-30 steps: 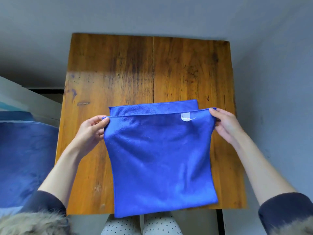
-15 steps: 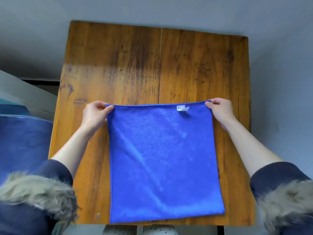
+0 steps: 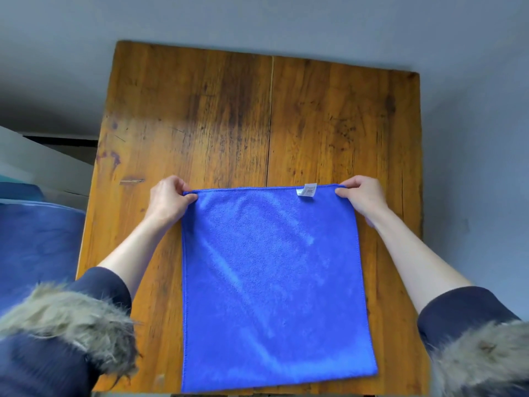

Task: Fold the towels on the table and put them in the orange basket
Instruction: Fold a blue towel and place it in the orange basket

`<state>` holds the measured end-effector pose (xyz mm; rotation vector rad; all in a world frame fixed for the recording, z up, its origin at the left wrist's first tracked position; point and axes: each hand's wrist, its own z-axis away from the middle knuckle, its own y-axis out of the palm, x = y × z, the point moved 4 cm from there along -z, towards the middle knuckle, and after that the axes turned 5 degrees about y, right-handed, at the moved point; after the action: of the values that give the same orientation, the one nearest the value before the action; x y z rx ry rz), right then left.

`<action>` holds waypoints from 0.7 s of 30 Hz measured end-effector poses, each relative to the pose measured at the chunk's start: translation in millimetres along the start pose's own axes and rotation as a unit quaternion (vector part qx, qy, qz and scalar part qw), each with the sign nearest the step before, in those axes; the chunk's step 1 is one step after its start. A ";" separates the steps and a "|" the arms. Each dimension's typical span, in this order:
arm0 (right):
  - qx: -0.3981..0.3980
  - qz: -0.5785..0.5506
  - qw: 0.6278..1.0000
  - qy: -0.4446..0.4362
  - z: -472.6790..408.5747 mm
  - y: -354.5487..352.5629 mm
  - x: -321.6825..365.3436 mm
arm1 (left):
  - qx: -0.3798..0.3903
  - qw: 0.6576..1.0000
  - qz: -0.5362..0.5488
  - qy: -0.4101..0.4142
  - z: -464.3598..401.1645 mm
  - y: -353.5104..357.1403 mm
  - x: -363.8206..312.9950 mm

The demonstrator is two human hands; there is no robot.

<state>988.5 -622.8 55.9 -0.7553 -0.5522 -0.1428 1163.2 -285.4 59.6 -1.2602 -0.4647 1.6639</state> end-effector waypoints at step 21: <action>0.103 -0.312 0.939 -0.105 114.6 -134.0 74.0 | 0.116 0.948 0.262 0.137 64.5 -170.0 -73.9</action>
<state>960.4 -636.4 244.5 -0.3704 -0.9854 -0.5889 1184.2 -254.1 252.2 -1.4862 0.2574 1.8652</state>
